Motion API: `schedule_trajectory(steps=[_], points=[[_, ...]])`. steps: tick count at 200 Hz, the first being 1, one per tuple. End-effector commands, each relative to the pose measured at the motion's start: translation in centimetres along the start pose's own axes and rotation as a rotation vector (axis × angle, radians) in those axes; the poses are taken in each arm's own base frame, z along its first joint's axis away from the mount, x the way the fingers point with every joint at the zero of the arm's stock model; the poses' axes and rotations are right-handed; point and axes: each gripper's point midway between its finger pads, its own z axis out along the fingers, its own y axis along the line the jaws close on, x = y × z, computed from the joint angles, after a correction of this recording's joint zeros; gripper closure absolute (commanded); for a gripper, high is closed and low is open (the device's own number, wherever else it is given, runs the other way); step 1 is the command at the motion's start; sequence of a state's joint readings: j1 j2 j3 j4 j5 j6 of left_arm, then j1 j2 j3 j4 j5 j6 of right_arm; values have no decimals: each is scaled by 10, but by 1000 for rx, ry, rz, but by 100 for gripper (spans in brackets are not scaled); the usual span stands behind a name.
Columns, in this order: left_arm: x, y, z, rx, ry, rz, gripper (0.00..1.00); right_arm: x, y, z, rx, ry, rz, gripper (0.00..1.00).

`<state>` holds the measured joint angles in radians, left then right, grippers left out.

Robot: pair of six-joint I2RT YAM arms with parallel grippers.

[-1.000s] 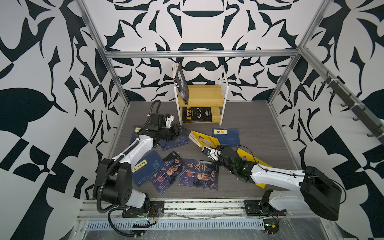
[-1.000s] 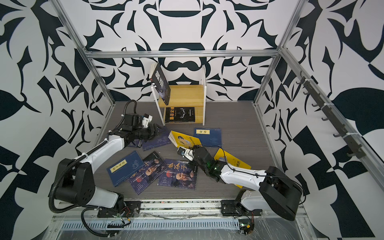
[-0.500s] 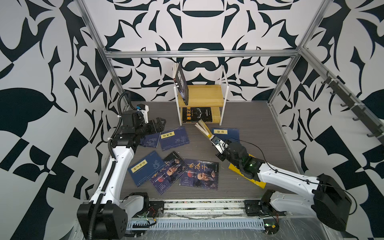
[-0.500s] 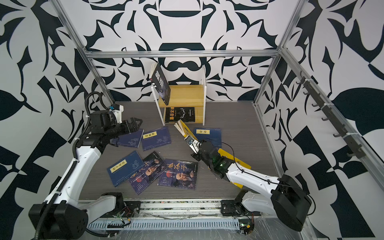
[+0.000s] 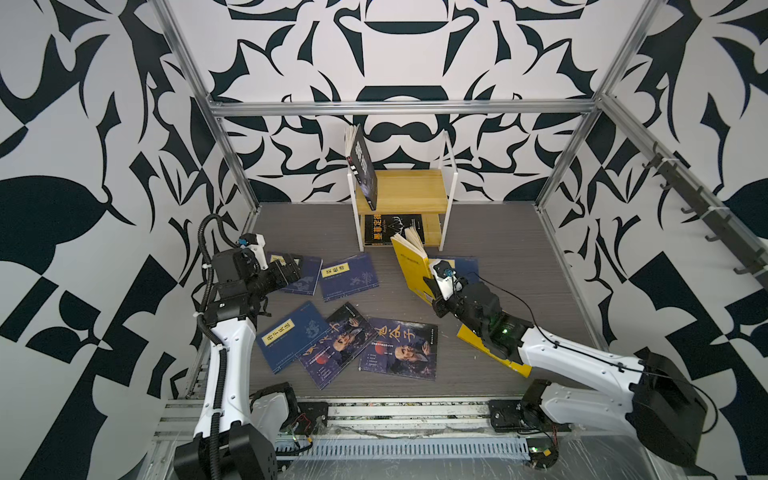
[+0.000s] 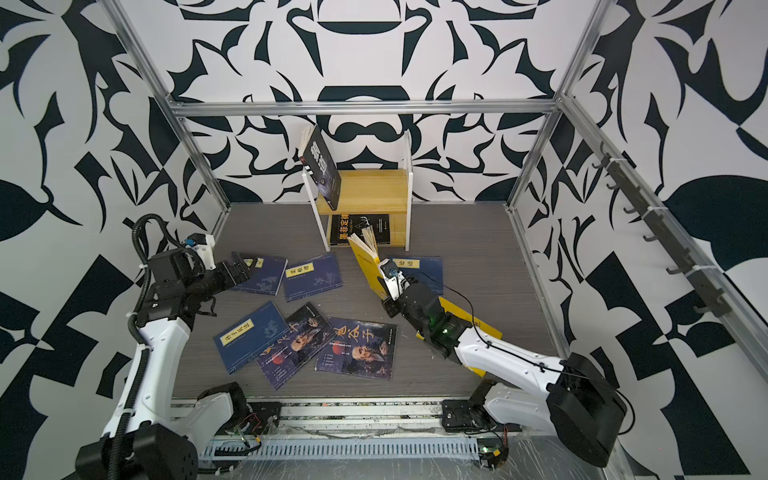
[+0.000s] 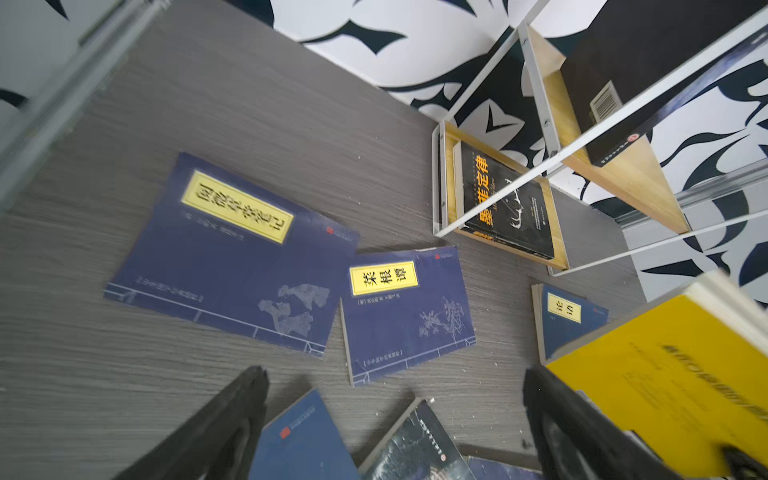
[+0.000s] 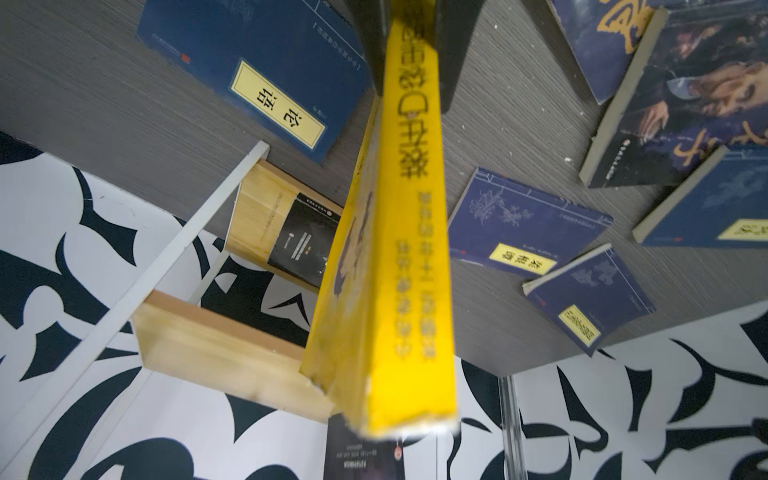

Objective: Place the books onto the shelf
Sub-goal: 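Carry the yellow book to the wooden shelf with the right gripper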

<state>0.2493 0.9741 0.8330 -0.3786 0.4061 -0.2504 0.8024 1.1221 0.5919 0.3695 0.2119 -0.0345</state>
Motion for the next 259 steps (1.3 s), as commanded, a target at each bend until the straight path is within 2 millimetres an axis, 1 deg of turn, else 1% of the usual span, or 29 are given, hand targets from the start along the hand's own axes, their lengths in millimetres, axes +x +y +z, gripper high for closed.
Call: schedule_trajectory(steps=[1, 20, 36, 62, 75, 79, 92, 98, 102, 116, 119, 129, 137, 160, 183, 185, 197, 223, 240, 259], points=[[-2, 1, 1, 2, -17, 56, 1, -121, -11, -26, 2, -308, 140, 100], [-2, -5, 3, 9, -9, 84, 1, -152, -17, -29, 22, -346, 198, 100], [-1, -7, 4, 4, -3, 109, 0, -179, -21, -30, 38, -386, 212, 100], [0, -6, 4, -9, -1, 112, 1, -226, -31, -24, 92, -457, 197, 100], [0, -6, 4, -8, -6, 105, 0, -243, -35, -18, 120, -479, 180, 100], [0, -5, 4, -9, -8, 101, 1, -251, -37, -19, 126, -495, 181, 100], [1, -5, 5, -3, -12, 88, 1, -266, -44, -13, 149, -516, 175, 100], [1, -6, 6, 2, -13, 90, 1, -269, -49, -7, 161, -513, 179, 100], [2, -7, 7, 6, -9, 89, 1, -274, -54, -6, 170, -519, 187, 100], [2, -8, 10, -9, 1, 98, 1, -282, -66, 9, 201, -508, 217, 100], [2, -9, 10, -12, 2, 103, 1, -287, -68, 10, 208, -516, 221, 100], [2, -11, 12, -16, 5, 119, 0, -292, -73, 20, 236, -520, 212, 100], [6, -13, 12, -11, 11, 126, 0, -300, -80, 25, 271, -540, 206, 100], [22, -15, 17, 14, 36, 156, 1, -310, -86, 48, 318, -575, 167, 100], [28, -15, 24, 26, 48, 164, 1, -305, -100, 79, 389, -567, 181, 100], [29, -15, 25, 27, 48, 164, 1, -306, -103, 79, 398, -570, 186, 100], [30, -16, 26, 34, 50, 166, 1, -303, -106, 95, 415, -560, 197, 100], [29, -19, 22, 38, 43, 174, 1, -301, -101, 122, 400, -550, 199, 100], [28, -20, 20, 33, 36, 183, 0, -290, -96, 144, 385, -519, 189, 100], [29, -24, 21, 37, 39, 199, 1, -281, -92, 158, 366, -504, 218, 100]])
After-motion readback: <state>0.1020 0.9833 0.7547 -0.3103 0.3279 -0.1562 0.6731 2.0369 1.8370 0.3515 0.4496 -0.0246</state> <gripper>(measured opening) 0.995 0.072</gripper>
